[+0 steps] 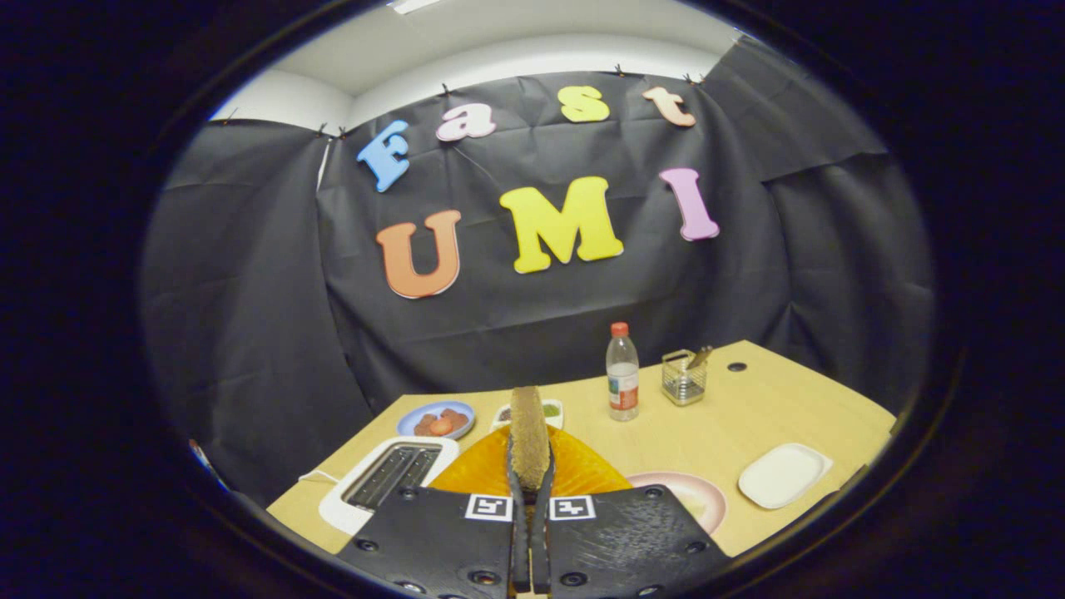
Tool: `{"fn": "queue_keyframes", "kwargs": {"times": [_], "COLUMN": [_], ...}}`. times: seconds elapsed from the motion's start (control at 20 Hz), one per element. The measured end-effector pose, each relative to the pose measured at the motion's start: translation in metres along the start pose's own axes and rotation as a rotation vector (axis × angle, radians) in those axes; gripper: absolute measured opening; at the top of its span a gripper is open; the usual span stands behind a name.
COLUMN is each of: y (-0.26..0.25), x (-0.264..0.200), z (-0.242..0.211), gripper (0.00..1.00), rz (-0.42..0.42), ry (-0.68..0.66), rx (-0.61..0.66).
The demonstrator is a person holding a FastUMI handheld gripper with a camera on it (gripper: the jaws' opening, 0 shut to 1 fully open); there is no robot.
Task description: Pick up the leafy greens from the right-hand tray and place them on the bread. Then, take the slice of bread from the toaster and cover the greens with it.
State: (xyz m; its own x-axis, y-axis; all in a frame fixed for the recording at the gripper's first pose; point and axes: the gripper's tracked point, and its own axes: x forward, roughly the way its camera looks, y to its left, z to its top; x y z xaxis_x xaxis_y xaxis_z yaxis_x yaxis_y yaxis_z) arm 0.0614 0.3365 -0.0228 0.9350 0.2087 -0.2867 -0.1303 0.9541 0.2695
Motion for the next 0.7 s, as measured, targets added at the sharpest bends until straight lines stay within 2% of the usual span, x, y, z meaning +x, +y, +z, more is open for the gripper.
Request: {"fn": "queue_keyframes", "kwargs": {"times": [0.35,0.55,0.7], "y": [-0.035,-0.044,-0.066], "x": [0.026,0.041,0.049], "z": [-0.058,-0.081,-0.099], "gripper": [0.02,0.01,0.02], "rz": [0.014,0.077,0.074], "ry": [0.089,0.133,0.162], "rx": [0.060,0.167,0.240]}}
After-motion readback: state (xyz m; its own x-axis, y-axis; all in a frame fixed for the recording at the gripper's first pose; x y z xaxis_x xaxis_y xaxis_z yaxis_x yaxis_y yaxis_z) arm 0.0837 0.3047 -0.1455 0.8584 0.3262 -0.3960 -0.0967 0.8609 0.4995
